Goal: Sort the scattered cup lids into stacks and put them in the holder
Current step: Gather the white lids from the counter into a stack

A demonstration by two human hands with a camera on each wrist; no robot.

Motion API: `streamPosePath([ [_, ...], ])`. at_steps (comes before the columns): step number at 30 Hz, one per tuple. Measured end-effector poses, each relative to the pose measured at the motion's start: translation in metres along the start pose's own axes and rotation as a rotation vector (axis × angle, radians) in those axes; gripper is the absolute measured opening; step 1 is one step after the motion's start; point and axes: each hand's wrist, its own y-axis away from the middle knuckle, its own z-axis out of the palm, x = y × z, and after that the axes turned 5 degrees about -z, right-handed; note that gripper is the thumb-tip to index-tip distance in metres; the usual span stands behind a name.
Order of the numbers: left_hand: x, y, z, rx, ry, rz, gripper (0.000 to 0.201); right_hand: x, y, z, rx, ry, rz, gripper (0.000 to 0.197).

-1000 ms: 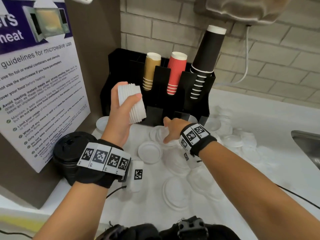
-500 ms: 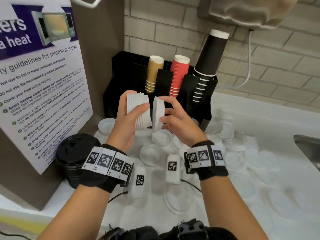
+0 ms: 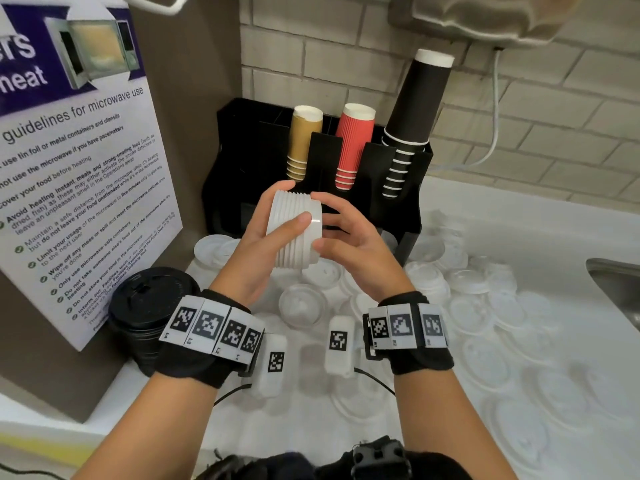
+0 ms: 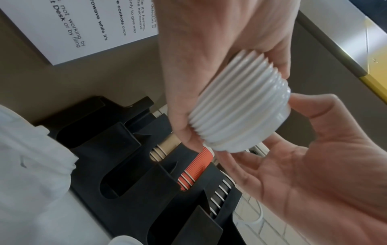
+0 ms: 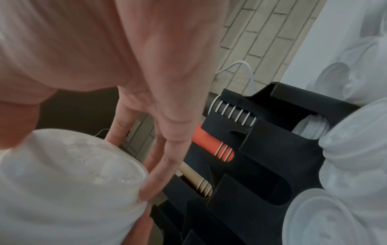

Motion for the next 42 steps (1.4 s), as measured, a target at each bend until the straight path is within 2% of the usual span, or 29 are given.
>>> streamPosePath([
  [9,-0.002,0.001,0.006,0.045,0.052,0.009,0.051,-0.001,0.0,0.004,0.011,0.004,-0.011,0.056],
  [12,-0.001,0.001,0.008,0.059,0.087,0.015,0.056,-0.002,-0.001,0.004,0.0,0.012,-0.013,0.057],
  [15,0.001,0.002,0.006,0.085,0.121,0.028,0.064,-0.006,-0.007,0.001,-0.094,0.06,0.007,0.06],
  [17,0.003,0.0,0.003,0.144,0.119,0.053,0.06,-0.011,-0.014,-0.007,-0.171,0.121,0.051,0.056],
  [18,0.005,0.0,0.001,0.18,0.113,0.069,0.057,-0.013,-0.017,-0.014,-0.158,0.167,0.072,0.05],
  [21,0.012,-0.003,-0.009,0.247,0.107,0.091,0.054,-0.014,-0.028,-0.044,-0.011,0.378,0.133,0.035],
  [22,0.015,-0.003,-0.012,0.255,0.107,0.093,0.055,-0.013,-0.031,-0.055,-0.007,0.484,0.157,0.031],
  [25,0.021,-0.002,-0.02,0.268,0.121,0.111,0.057,0.0,-0.036,-0.079,-0.159,0.82,0.258,0.027],
  [27,0.021,-0.002,-0.023,0.268,0.12,0.105,0.056,0.008,-0.033,-0.088,-0.278,0.96,0.316,0.026],
  [30,0.019,-0.002,-0.025,0.265,0.103,0.078,0.052,0.015,-0.023,-0.084,-0.473,1.027,0.339,0.023],
  [33,0.016,-0.001,-0.021,0.257,0.082,0.052,0.054,0.017,-0.005,-0.067,-0.665,1.1,0.256,0.029],
  [35,0.014,-0.001,-0.019,0.25,0.069,0.039,0.056,0.018,0.01,-0.055,-0.774,1.097,0.209,0.041],
  [37,0.013,0.0,-0.016,0.247,0.059,0.029,0.056,0.021,0.027,-0.043,-0.919,1.13,0.203,0.061],
  [40,0.013,-0.002,-0.012,0.242,0.062,0.016,0.058,0.026,0.05,-0.032,-1.133,1.315,0.123,0.086],
  [42,0.012,-0.004,-0.01,0.24,0.064,0.012,0.057,0.029,0.06,-0.028,-1.221,1.39,0.067,0.094],
])
